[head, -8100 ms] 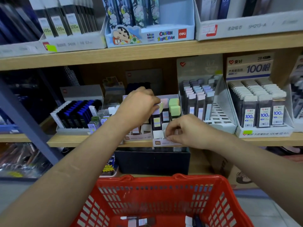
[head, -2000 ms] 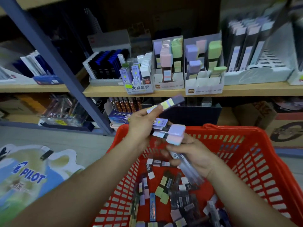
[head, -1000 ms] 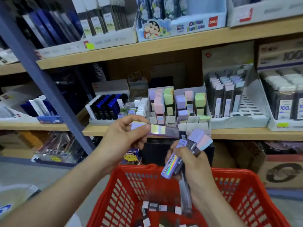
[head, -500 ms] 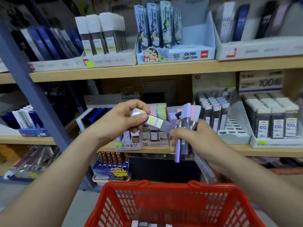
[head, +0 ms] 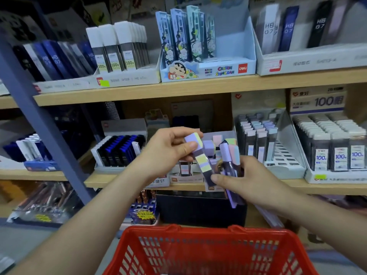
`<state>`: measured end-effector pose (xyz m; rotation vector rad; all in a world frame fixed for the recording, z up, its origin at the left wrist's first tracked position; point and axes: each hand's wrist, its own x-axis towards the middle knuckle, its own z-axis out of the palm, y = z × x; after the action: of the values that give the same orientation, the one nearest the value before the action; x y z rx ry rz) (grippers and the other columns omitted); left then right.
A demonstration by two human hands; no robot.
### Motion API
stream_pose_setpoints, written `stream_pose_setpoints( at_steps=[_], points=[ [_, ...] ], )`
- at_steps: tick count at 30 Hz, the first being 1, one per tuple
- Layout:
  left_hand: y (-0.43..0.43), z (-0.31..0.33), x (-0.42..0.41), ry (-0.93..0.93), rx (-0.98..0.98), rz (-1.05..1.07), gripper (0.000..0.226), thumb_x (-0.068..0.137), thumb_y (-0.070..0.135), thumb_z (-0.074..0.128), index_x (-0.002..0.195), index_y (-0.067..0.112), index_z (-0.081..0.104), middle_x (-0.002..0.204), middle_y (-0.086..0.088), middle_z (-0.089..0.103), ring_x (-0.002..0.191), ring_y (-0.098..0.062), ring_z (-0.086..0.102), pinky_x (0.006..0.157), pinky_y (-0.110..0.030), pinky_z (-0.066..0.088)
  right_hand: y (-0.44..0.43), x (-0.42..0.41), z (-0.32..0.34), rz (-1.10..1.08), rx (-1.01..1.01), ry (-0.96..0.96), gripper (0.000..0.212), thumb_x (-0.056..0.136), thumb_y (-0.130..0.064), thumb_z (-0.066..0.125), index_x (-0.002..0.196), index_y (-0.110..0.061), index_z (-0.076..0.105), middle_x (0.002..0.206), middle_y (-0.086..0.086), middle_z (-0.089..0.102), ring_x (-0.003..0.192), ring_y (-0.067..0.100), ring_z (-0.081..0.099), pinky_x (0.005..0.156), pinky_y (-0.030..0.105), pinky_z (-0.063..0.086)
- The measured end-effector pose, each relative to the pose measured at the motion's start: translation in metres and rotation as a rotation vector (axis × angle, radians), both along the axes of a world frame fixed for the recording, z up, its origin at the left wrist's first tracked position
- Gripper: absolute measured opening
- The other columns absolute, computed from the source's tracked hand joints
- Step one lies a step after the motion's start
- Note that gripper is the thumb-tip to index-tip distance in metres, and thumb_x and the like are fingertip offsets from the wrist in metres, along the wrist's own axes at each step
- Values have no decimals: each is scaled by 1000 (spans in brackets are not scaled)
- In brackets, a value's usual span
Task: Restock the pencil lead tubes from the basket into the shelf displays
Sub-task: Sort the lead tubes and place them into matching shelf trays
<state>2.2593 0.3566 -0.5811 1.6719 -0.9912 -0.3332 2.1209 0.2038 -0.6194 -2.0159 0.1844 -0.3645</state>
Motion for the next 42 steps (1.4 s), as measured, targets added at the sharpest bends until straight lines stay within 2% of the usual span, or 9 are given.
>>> stream_pose_setpoints(
  at_steps=[4, 8, 10, 13, 17, 24, 28, 34, 42],
  points=[
    [-8, -2, -11, -21, -5, 42, 19, 86, 1, 67, 94, 18, 65, 71, -4, 70, 66, -17, 70, 64, -26, 56, -4, 0, -2, 30, -89, 13, 11, 85, -18, 73, 79, -13, 66, 70, 9, 67, 61, 10, 58, 60, 22, 46],
    [-7, 3, 0, -146, 50, 135, 17, 82, 3, 73, 88, 18, 68, 82, -8, 72, 72, -33, 71, 73, -49, 59, -37, 1, 3, -70, -179, -6, 14, 84, -20, 74, 79, -9, 65, 70, 13, 67, 63, 22, 64, 65, 37, 51],
    [-8, 3, 5, -189, 63, 174, 18, 82, 5, 73, 88, 21, 67, 82, -7, 72, 72, -30, 72, 75, -52, 58, -54, -1, 8, -71, -159, -22, 13, 85, -18, 73, 84, -7, 67, 75, 18, 67, 68, 32, 65, 65, 42, 52],
    [-16, 1, 7, -210, -13, 254, 22, 83, 6, 73, 86, 27, 68, 81, -3, 72, 73, -23, 72, 75, -51, 59, -65, -4, 10, -38, -148, -18, 9, 87, -17, 70, 85, -8, 68, 71, 12, 67, 59, 23, 62, 59, 35, 50],
    [-32, -1, 7, -323, -51, 323, 24, 84, 8, 72, 88, 31, 66, 83, 4, 70, 72, -11, 71, 74, -40, 60, -70, -3, 2, -15, -165, -14, 2, 85, -17, 71, 83, -17, 70, 79, 9, 69, 77, 29, 66, 76, 46, 53],
    [-47, -13, 4, -595, 102, 348, 17, 84, 16, 73, 100, 23, 72, 84, 11, 68, 73, -3, 64, 68, -22, 51, -76, 1, -8, 24, -161, -27, 7, 85, -16, 72, 83, -22, 68, 83, 4, 69, 80, 21, 66, 78, 37, 53],
    [-54, -26, 13, -632, 178, 352, 30, 85, 19, 73, 115, 20, 71, 99, 10, 65, 76, -3, 59, 71, -9, 45, -76, 7, -15, -2, -207, -13, 7, 84, -19, 72, 86, -20, 65, 82, 10, 68, 78, 27, 65, 78, 42, 55],
    [-63, -27, 22, -647, 150, 397, 27, 85, 17, 72, 112, 16, 72, 97, 6, 63, 89, -6, 55, 77, -8, 41, -74, 12, -18, -53, -271, -58, 10, 85, -22, 72, 89, -24, 64, 76, 3, 68, 70, 18, 66, 72, 39, 56],
    [-67, -32, 27, -834, 311, 291, 21, 89, 17, 67, 109, 14, 74, 103, -3, 66, 100, -21, 60, 86, -29, 47, -69, 14, -20, -119, -296, -147, 14, 85, -26, 72, 85, -32, 60, 68, -3, 65, 63, 9, 62, 61, 23, 48]
  ],
)
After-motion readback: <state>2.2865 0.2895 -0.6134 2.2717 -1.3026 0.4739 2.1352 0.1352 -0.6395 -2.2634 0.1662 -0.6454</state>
